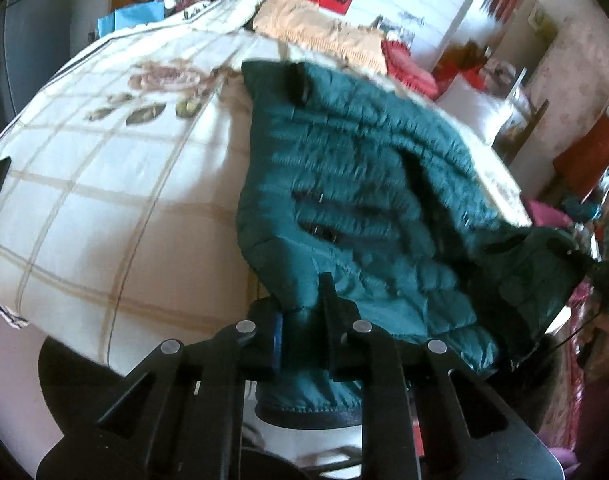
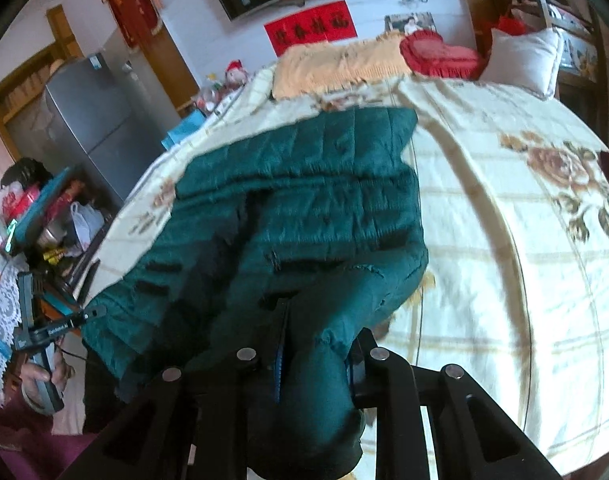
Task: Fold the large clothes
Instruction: 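Lift the folded jacket bundle with both tools and carry it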
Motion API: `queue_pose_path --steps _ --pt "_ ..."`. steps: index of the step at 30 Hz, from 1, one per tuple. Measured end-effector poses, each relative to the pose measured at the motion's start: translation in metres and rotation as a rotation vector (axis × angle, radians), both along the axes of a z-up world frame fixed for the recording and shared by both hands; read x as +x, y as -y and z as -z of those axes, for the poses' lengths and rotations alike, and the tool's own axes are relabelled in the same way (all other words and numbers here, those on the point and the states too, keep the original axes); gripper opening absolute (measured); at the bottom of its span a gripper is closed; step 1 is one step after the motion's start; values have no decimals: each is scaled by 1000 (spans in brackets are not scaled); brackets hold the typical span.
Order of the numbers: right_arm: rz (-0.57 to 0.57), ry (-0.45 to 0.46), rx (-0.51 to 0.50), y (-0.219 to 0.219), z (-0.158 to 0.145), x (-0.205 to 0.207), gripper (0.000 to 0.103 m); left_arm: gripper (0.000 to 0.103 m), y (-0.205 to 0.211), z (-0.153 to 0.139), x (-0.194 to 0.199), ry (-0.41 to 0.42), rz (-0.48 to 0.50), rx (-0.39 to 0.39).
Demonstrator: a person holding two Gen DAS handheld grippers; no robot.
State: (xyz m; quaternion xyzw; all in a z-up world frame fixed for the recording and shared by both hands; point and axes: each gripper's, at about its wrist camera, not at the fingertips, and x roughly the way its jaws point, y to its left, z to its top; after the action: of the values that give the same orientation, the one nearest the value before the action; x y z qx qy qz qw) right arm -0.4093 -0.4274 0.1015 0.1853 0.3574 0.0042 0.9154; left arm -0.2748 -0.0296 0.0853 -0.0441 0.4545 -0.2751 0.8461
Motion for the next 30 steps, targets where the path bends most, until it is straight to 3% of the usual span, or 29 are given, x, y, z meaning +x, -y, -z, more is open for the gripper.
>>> queue_pose_path --steps 6,16,30 --pt "26 59 -11 8 -22 18 20 14 7 -32 26 52 -15 -67" --pt "95 92 -19 29 -45 67 20 14 32 -60 81 123 -57 -93" --pt "165 53 -82 56 -56 158 19 14 69 -63 174 132 -154 -84"
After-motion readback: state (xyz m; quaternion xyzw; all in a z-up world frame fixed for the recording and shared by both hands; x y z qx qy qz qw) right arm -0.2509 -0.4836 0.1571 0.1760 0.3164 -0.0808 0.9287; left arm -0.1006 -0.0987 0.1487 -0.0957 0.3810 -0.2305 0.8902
